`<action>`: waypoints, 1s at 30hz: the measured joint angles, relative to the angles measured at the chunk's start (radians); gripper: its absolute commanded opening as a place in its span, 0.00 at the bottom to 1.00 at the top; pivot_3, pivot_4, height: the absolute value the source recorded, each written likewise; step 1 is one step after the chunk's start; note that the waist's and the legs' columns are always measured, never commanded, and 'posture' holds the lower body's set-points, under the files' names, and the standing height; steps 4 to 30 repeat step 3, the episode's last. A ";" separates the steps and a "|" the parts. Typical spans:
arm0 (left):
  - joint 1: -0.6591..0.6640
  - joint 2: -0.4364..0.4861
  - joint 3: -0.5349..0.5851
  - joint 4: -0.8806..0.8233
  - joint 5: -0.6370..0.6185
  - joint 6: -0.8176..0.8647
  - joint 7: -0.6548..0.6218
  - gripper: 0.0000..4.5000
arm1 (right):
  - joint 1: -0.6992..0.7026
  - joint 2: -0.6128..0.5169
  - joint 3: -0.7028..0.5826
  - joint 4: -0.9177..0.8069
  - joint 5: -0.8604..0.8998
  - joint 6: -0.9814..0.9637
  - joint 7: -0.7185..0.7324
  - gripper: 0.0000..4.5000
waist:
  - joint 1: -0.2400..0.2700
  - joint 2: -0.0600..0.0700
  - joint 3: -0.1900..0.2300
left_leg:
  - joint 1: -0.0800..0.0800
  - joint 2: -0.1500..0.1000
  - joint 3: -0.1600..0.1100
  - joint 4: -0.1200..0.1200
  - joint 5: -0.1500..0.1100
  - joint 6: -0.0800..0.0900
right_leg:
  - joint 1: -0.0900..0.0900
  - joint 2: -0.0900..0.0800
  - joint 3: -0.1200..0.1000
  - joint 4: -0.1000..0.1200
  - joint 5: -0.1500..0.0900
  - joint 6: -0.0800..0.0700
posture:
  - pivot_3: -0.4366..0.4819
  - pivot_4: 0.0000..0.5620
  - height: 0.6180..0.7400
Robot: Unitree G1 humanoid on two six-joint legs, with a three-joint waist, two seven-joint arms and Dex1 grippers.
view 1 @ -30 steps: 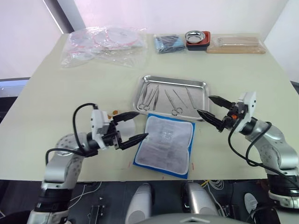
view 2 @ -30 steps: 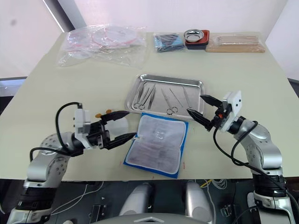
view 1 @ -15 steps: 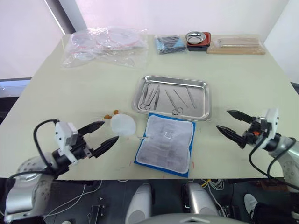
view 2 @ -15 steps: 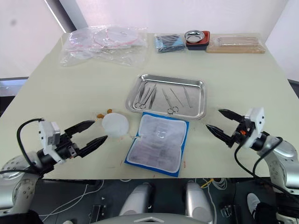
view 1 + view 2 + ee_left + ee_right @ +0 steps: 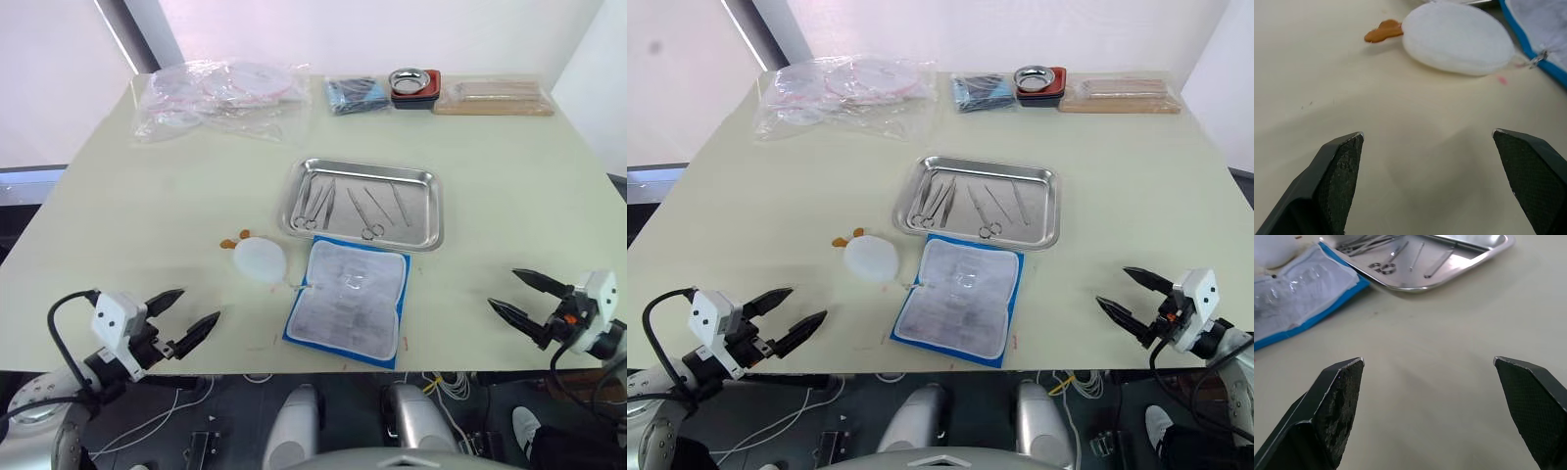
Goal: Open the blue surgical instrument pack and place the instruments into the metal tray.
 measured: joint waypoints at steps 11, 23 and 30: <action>0.008 -0.003 0.000 0.033 0.021 -0.013 0.014 1.00 | 0.021 -0.003 -0.001 0.029 -0.003 -0.021 0.012 0.99 | 0.001 0.000 0.000 | 0.000 0.000 0.000 0.000 0.000 0.000 | 0.000 0.000 0.000 0.000 0.000 0.000 | 0.48 0.27 1.00; 0.008 -0.003 0.000 0.033 0.021 -0.013 0.014 1.00 | 0.021 -0.003 -0.001 0.029 -0.003 -0.021 0.012 0.99 | 0.001 0.000 0.000 | 0.000 0.000 0.000 0.000 0.000 0.000 | 0.000 0.000 0.000 0.000 0.000 0.000 | 0.48 0.27 1.00; 0.008 -0.003 0.000 0.033 0.021 -0.013 0.014 1.00 | 0.021 -0.003 -0.001 0.029 -0.003 -0.021 0.012 0.99 | 0.001 0.000 0.000 | 0.000 0.000 0.000 0.000 0.000 0.000 | 0.000 0.000 0.000 0.000 0.000 0.000 | 0.48 0.27 1.00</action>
